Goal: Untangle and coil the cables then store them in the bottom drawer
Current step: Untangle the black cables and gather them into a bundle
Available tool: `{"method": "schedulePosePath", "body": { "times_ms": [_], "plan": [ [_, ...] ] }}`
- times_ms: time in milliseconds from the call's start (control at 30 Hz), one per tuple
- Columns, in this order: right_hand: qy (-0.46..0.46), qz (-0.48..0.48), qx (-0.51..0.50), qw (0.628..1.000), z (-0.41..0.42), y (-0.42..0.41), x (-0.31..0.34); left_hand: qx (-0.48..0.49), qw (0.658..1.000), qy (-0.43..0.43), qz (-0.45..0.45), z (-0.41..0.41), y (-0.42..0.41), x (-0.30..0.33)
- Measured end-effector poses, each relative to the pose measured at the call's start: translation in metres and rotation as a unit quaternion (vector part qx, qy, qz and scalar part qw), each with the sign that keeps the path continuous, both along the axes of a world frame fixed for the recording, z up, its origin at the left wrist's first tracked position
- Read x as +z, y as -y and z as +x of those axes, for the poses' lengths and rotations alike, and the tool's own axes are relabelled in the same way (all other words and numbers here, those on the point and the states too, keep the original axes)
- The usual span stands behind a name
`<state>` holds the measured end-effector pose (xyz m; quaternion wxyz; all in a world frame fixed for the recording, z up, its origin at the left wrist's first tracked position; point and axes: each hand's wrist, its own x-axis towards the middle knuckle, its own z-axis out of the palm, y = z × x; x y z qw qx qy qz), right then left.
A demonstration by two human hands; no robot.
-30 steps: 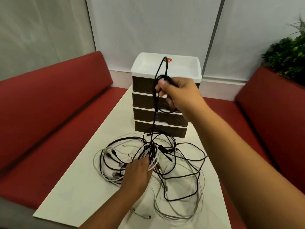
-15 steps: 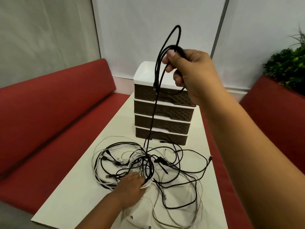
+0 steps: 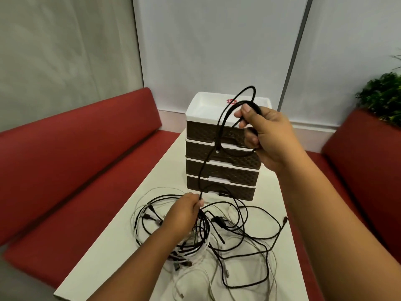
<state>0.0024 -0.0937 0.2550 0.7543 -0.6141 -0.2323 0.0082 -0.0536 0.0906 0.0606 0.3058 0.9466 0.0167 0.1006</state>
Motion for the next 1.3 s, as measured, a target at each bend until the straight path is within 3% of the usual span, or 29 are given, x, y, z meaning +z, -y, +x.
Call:
{"method": "schedulePosePath", "body": {
  "times_ms": [167, 333, 433, 533, 600, 667, 733, 900, 1033, 1167, 1233, 1300],
  "plan": [
    [-0.049, -0.137, 0.016, 0.989, 0.007, 0.011, -0.060, 0.030, 0.984, 0.094, -0.148, 0.012, -0.013, 0.055],
    [-0.112, -0.214, 0.062, 0.968, -0.005, -0.017, -0.124, -0.013, 0.979, 0.168, -0.113, 0.035, -0.027, 0.089],
    [-0.089, -0.198, 0.016, 0.976, -0.010, -0.045, -0.134, -0.056, 0.976, 0.191, -0.090, 0.038, -0.031, 0.105],
    [-0.087, -0.129, -0.040, 0.987, -0.010, -0.068, -0.130, -0.063, 0.985, 0.161, -0.019, 0.041, -0.039, 0.111],
    [-0.080, -0.141, -0.036, 0.986, -0.011, -0.078, -0.126, -0.077, 0.991, 0.109, -0.012, 0.042, -0.043, 0.108],
    [-0.024, -0.282, -0.047, 0.958, -0.012, -0.084, -0.130, -0.091, 0.992, 0.071, -0.054, 0.042, -0.047, 0.100],
    [0.012, -0.430, -0.084, 0.899, -0.010, -0.088, -0.141, -0.093, 0.985, 0.057, -0.135, 0.040, -0.054, 0.089],
    [-0.018, -0.479, -0.123, 0.869, -0.004, -0.081, -0.170, -0.067, 0.950, 0.088, -0.293, 0.038, -0.070, 0.083],
    [-0.046, -0.533, -0.142, 0.833, -0.004, -0.074, -0.187, -0.059, 0.923, 0.156, -0.347, 0.041, -0.076, 0.096],
    [-0.069, -0.538, -0.162, 0.824, -0.002, -0.072, -0.197, -0.075, 0.895, 0.199, -0.393, 0.042, -0.076, 0.113],
    [-0.071, -0.549, -0.172, 0.815, 0.001, -0.074, -0.197, -0.097, 0.862, 0.212, -0.449, 0.038, -0.069, 0.122],
    [-0.072, -0.541, -0.185, 0.817, 0.001, -0.074, -0.194, -0.130, 0.802, 0.202, -0.547, 0.035, -0.062, 0.131]
  ]
}}
